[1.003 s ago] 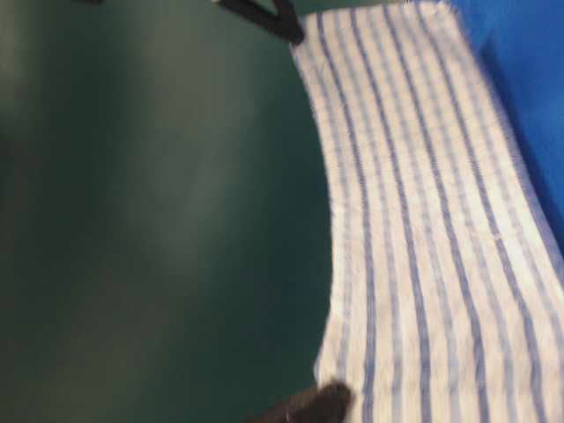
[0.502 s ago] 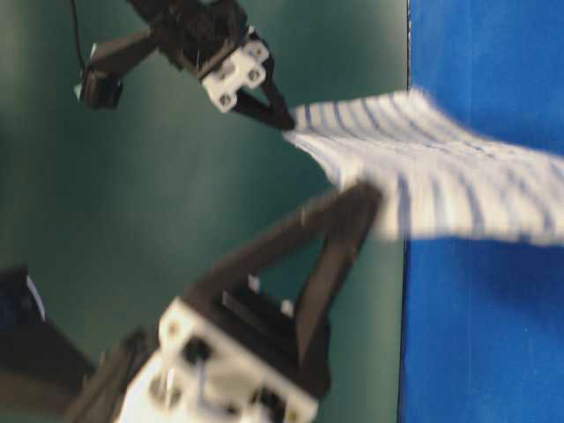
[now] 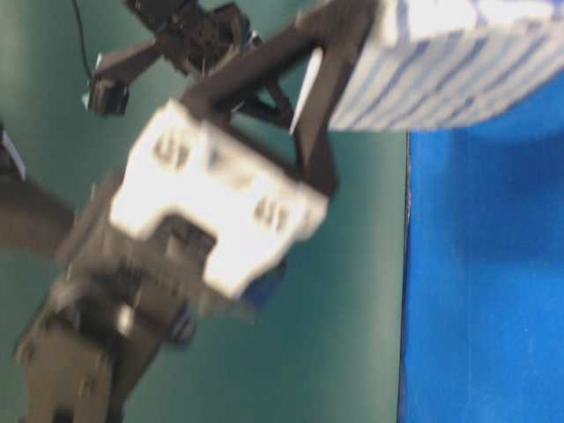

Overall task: Fold the blue towel.
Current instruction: 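Swing the strip to vertical, left gripper pulling its end toward the near side, then release the strip and move both grippers apart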

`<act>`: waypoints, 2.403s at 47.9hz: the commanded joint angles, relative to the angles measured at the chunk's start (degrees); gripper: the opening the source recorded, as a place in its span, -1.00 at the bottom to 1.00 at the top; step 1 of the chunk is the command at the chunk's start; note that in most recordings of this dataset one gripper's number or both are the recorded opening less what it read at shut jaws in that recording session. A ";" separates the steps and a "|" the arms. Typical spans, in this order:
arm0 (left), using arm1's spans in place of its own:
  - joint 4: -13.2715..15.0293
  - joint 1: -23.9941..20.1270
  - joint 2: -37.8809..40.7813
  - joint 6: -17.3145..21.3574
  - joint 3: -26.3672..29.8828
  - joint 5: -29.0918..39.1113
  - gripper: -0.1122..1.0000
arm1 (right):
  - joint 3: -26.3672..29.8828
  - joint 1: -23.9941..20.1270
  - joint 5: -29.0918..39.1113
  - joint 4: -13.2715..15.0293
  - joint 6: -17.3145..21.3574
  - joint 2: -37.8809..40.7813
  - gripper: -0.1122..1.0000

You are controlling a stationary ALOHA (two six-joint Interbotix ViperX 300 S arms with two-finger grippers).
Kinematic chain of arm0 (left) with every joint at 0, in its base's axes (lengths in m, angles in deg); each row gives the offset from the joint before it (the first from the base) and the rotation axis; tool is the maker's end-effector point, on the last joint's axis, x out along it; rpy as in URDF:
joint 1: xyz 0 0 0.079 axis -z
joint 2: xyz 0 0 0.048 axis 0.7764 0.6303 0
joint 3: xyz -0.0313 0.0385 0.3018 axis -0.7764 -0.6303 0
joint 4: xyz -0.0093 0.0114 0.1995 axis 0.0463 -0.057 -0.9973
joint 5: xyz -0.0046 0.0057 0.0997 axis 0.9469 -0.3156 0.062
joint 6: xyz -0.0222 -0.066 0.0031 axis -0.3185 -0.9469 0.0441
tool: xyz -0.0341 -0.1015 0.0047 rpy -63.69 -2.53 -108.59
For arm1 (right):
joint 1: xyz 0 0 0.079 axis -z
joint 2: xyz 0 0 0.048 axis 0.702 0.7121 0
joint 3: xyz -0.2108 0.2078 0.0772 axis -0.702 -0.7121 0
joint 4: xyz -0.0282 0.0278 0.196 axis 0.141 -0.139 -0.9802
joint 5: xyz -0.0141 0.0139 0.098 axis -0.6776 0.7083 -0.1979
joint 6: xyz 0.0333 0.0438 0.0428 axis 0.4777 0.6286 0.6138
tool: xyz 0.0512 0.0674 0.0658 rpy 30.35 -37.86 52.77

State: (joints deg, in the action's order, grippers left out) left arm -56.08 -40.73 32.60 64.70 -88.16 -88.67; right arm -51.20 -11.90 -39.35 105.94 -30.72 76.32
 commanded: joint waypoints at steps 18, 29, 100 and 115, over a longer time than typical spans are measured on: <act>0.00 -0.62 6.42 1.41 8.17 -0.35 -0.72 | -2.72 1.67 -0.88 0.53 0.00 -2.11 -0.74; 0.26 0.00 1.93 -1.14 -2.37 -0.79 -0.72 | 3.60 0.53 -3.43 0.53 0.00 7.38 -0.74; 0.00 -2.99 -21.18 -3.43 -19.42 8.61 0.39 | 4.66 -8.26 -1.32 2.29 -0.09 0.35 0.13; 0.00 -8.79 -34.01 3.60 -31.29 -5.36 0.39 | -10.72 -14.77 -10.72 1.76 1.14 -18.11 0.13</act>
State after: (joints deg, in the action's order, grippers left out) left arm -55.91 -48.20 2.36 67.25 -117.33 -90.26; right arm -59.55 -25.61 -47.70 108.05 -29.66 63.75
